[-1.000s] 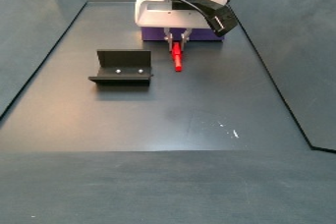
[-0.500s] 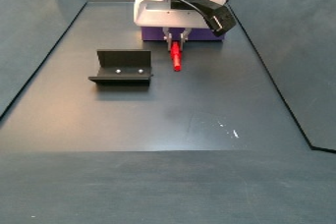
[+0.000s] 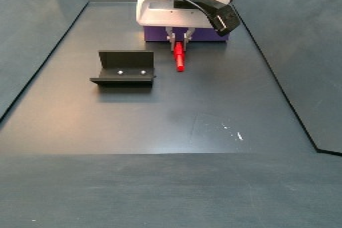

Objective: Pick up the red object. Move up. Place the red object on the fixture. Regrasp the red object. Move to above the board. Insert the red object.
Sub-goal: Pick up the red object, then move up, then place the red object on the fixture.

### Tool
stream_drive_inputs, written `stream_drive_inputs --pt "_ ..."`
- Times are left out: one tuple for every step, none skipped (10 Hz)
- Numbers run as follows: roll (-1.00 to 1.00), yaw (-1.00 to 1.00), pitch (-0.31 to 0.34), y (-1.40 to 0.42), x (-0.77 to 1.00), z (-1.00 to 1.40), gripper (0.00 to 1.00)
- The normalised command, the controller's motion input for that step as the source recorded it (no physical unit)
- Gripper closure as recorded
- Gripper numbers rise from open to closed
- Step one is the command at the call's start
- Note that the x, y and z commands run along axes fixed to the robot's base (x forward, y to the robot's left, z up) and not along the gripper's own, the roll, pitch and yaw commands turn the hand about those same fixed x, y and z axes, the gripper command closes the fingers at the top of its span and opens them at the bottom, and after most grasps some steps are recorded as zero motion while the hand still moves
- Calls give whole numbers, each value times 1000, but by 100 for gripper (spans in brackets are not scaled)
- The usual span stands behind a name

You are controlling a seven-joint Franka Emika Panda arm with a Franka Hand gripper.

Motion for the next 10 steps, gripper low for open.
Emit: stream_drive_inputs --pt "0 0 0 0 0 0 100" --pt "0 0 0 0 0 0 100" --pt "0 0 0 0 0 0 100" --pt "0 0 0 0 0 0 100" --pt "0 0 0 0 0 833 100" --pt "4 4 9 49 48 766 100" --pt "-14 1 45 29 23 535 100" --pt "-48 1 21 15 38 183 100" --pt "-14 0 0 0 0 0 100" --pt "-860 -34 166 471 454 263 100"
